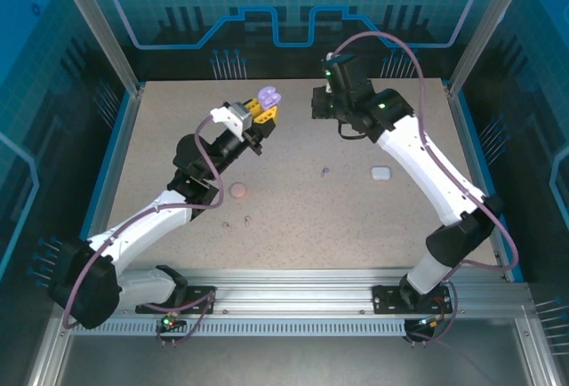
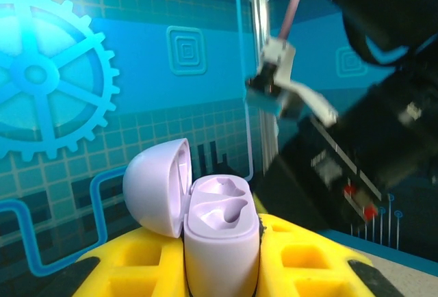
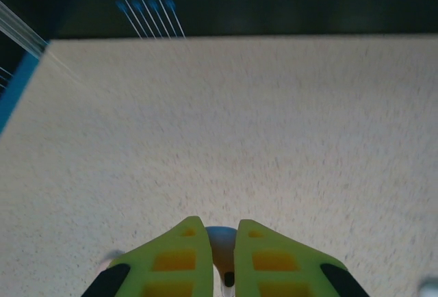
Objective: Insert the wireless bluetooth earbuds into the charging case
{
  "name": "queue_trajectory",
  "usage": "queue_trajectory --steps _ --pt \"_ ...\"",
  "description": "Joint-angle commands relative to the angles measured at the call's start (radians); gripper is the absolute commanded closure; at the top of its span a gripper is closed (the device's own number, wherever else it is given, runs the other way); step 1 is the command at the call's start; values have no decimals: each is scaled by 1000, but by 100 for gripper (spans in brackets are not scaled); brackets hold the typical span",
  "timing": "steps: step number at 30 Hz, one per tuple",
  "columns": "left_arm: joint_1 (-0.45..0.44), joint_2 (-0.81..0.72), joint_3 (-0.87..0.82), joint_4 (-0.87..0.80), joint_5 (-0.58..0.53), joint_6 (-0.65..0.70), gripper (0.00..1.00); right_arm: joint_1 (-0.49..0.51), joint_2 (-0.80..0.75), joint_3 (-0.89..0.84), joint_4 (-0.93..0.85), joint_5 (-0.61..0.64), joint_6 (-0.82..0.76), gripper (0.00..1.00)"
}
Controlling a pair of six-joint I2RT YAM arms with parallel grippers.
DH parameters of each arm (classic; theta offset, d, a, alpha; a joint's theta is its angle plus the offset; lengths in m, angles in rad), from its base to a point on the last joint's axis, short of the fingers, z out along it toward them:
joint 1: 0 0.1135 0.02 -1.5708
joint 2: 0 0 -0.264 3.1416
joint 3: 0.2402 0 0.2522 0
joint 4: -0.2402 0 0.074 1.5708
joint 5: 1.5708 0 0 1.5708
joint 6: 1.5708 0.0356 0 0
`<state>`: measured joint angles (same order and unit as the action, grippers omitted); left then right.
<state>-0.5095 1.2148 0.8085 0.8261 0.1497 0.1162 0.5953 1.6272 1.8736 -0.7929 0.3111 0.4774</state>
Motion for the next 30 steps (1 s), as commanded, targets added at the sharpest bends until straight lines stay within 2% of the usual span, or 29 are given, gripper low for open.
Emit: queue_trajectory --steps 1,12,24,30 --pt "-17 -23 44 -9 38 42 100 9 -80 30 70 -1 -96 90" --pt "-43 17 57 -16 37 42 100 49 -281 -99 325 -206 -196 90" --pt "-57 25 54 -34 39 10 100 99 -262 -171 426 -462 -326 90" --pt "-60 22 52 -35 42 -1 100 119 -262 -212 446 -504 -378 91"
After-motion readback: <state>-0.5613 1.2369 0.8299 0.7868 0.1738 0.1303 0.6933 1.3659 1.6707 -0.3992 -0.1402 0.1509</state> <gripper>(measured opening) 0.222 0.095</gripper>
